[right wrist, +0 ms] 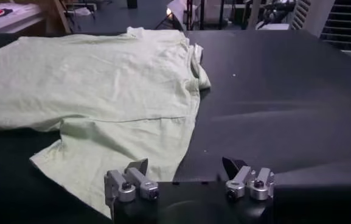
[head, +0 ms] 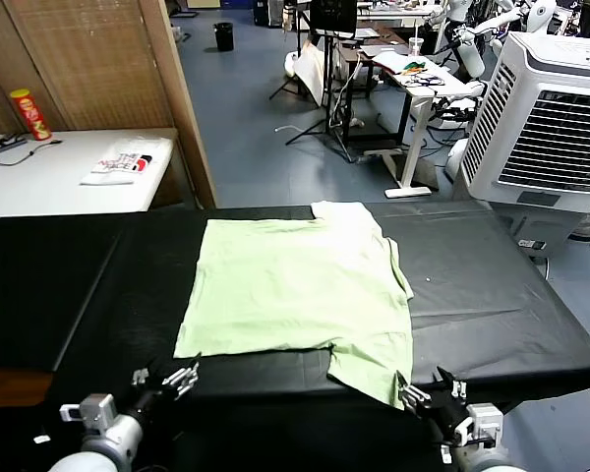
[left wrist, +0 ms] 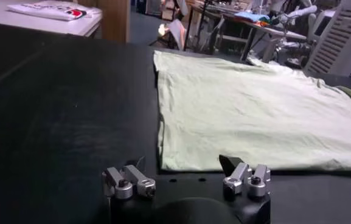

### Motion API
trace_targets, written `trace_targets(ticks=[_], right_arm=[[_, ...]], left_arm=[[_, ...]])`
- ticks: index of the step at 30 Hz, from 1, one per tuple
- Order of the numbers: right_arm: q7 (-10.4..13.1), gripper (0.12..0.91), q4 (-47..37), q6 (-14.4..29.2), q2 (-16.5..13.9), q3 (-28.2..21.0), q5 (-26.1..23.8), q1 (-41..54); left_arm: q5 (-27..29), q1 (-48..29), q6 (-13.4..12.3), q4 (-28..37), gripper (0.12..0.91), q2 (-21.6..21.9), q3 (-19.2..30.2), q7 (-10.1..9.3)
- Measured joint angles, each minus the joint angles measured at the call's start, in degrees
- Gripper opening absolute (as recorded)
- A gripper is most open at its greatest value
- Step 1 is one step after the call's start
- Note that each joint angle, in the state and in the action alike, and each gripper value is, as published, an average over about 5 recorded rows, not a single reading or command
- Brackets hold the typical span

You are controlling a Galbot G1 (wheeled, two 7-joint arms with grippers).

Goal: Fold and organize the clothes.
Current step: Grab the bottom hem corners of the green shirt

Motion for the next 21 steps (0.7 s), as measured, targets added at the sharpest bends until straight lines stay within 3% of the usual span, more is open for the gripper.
trace_targets(ticks=[5, 11, 17, 21], right_arm=[[-0.07, 0.758, -0.42, 0.04, 0.24, -0.49, -0.69, -0.15], [0.01, 0.542, -0.99, -0.24, 0.64, -1.36, -1.27, -0.16], [0.02, 0.222, -1.05, -0.45, 0.91, -2.01, -2.32, -0.35], [0.25, 0.126, -0.72, -0.39, 0.98, -1.77, -2.4, -0.81]], left_arm=[[0.94, -0.6, 0.66, -0.08, 0.798, -0.18, 0.14, -0.04], [1.54, -0.75, 0.82, 0.26, 0.76, -0.41, 0.36, -0.5], [1.99, -0.03, 1.02, 0.54, 0.46, -0.5, 0.48, -0.37], [2.01, -0.11, 1.15, 0.9, 0.242, -0.61, 0.63, -0.38]])
